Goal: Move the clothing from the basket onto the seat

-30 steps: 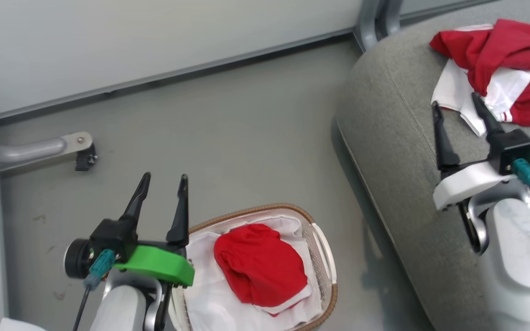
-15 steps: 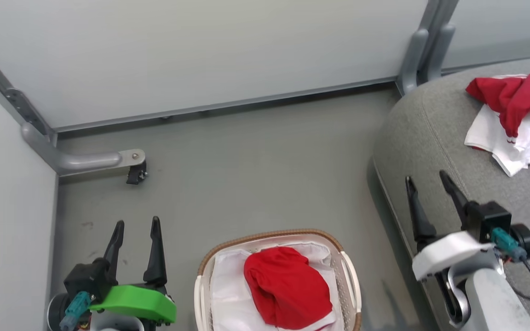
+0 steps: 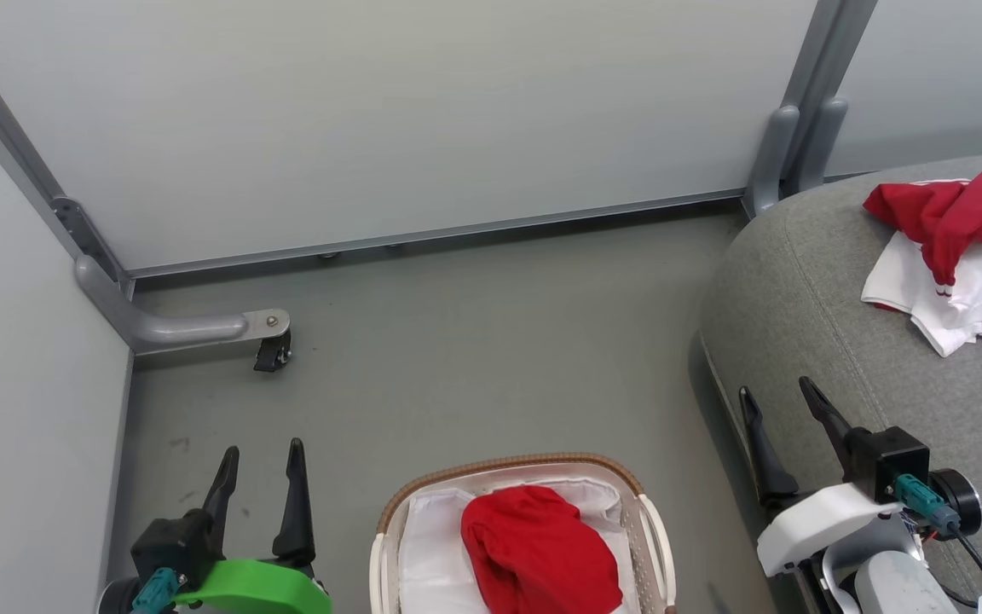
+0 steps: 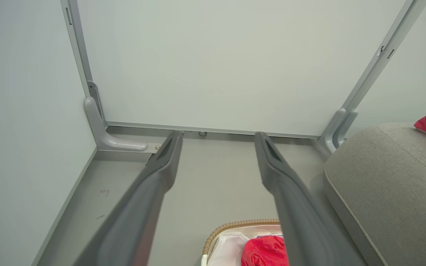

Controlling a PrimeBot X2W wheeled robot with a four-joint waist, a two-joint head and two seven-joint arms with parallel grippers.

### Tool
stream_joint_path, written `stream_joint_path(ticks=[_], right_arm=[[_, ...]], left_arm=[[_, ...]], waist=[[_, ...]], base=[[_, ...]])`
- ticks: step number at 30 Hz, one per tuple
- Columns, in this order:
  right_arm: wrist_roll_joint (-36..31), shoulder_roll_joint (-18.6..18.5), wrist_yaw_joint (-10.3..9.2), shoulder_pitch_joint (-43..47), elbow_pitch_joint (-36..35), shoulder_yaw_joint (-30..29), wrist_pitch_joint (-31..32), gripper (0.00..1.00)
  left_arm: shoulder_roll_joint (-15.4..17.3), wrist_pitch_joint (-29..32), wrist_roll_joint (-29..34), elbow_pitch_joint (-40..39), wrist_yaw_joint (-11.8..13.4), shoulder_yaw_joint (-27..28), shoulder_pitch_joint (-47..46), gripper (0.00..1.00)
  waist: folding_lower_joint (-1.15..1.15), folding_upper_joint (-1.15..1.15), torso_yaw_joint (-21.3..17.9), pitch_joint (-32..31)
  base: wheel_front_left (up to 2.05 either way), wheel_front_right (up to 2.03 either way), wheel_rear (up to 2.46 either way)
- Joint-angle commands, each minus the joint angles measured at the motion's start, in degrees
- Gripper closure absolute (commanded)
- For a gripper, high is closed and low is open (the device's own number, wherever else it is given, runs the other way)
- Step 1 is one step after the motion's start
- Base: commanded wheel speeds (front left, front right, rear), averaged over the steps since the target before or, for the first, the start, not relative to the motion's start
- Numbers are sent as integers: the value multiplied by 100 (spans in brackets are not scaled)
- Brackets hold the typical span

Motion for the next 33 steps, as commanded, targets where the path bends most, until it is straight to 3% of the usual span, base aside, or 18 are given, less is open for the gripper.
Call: stream_joint_path(ticks=[1, 24, 33], right_arm=[[-35, -21, -6, 80, 8, 13, -10, 0], [-58, -20, -7, 22, 47, 59, -10, 0], [-49, -20, -6, -190, -92, -75, -10, 0]], left_arm=[[4, -3, 30, 24, 11, -1, 42, 0], [4, -3, 5, 89, -17, -37, -30, 0], [3, -3, 134, 123, -71, -253, -257, 0]], waist=[[1, 0, -22, -12], [1, 0, -89, -17], [1, 0, -171, 255]], base=[[0, 0, 0], [0, 0, 0], [0, 0, 0]])
